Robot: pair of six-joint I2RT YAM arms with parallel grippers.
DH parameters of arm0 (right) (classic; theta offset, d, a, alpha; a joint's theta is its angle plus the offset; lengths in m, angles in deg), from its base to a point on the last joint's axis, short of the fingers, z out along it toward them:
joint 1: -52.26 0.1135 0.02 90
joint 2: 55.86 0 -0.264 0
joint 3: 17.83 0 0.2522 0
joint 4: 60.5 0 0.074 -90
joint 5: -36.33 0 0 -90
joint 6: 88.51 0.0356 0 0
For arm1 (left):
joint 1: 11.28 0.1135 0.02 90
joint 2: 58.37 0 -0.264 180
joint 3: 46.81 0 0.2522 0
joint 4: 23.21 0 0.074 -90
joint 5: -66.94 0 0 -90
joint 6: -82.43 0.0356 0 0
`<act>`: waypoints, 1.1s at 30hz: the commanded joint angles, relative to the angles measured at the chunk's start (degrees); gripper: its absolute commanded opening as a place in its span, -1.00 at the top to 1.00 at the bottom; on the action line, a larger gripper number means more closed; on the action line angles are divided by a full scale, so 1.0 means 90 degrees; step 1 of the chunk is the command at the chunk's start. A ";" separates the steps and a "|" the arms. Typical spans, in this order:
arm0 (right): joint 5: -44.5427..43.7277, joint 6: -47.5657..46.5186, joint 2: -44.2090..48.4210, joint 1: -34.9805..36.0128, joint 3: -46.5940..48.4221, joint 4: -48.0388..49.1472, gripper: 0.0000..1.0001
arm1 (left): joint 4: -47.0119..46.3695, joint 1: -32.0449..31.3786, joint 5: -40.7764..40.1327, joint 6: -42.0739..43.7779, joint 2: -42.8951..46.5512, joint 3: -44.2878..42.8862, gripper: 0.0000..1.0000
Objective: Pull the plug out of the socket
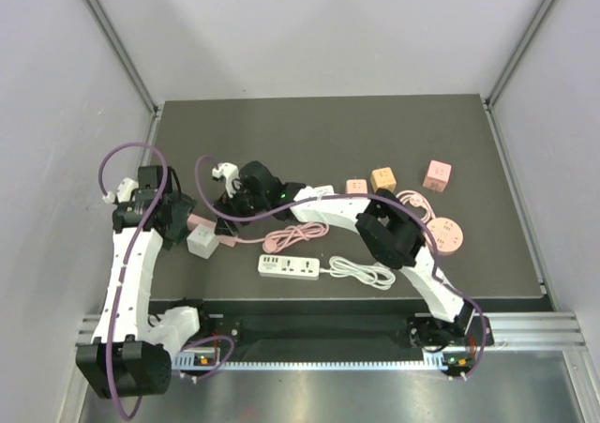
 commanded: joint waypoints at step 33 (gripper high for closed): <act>0.2737 0.3277 -0.0947 -0.0733 -0.1288 0.3659 1.00 | -0.0579 0.0016 0.1292 0.1011 -0.0474 0.0228 -0.94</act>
